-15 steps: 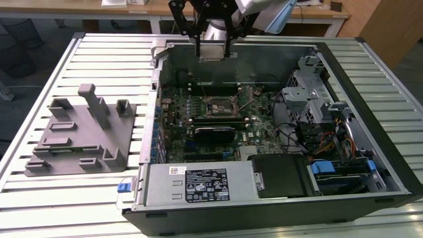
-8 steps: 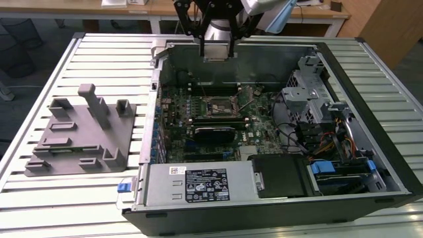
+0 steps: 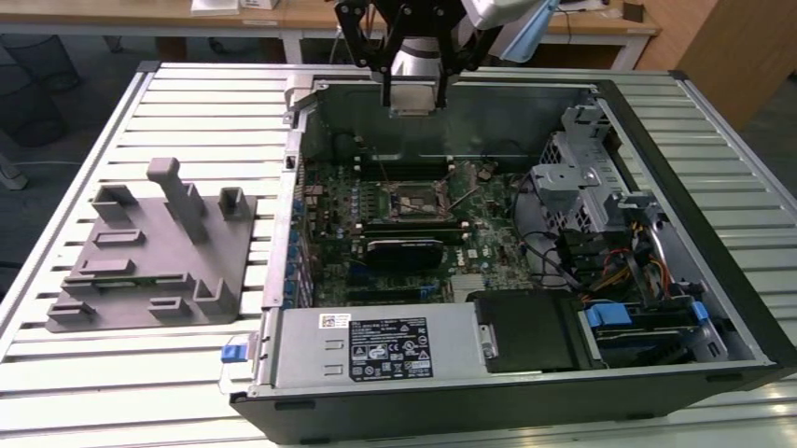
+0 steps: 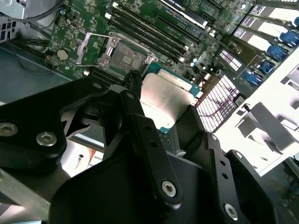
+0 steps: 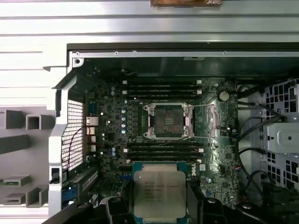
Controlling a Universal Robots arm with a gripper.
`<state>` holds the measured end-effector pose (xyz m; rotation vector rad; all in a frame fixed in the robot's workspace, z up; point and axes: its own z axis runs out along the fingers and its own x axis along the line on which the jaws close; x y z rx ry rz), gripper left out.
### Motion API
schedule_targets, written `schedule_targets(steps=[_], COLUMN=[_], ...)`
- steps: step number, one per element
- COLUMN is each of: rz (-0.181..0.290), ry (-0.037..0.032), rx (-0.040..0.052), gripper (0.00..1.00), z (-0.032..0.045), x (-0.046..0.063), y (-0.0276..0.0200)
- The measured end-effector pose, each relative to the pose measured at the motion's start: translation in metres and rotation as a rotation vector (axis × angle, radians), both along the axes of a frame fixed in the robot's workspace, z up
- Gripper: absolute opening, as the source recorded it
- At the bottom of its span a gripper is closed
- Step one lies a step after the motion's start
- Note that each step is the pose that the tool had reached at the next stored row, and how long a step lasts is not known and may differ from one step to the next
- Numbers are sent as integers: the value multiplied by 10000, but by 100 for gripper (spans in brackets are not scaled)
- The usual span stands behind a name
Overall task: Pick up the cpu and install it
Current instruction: 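Pick up the cpu and move it towards the insertion slot, then place the cpu into insertion slot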
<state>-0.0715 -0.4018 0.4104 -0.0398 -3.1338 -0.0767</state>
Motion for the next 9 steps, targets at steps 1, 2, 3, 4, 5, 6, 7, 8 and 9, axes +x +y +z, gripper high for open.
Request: schedule_targets(steps=[1, 2, 3, 4, 5, 6, 7, 8, 9], rz=[0, 1, 1, 1, 1, 1, 1, 1, -1], ry=[-1, -1, -1, 0, 0, -1, -1, -1, -1], rx=[1, 0, 0, 0, 0, 0, 0, 1, 1], gripper=[54, 54, 54, 54, 54, 54, 54, 54, 54], z=[0, 0, 0, 0, 0, 0, 0, 0, 0], x=[0, 1, 1, 1, 1, 2, 2, 2, 2], y=[0, 0, 0, 0, 0, 0, 0, 0, 0])
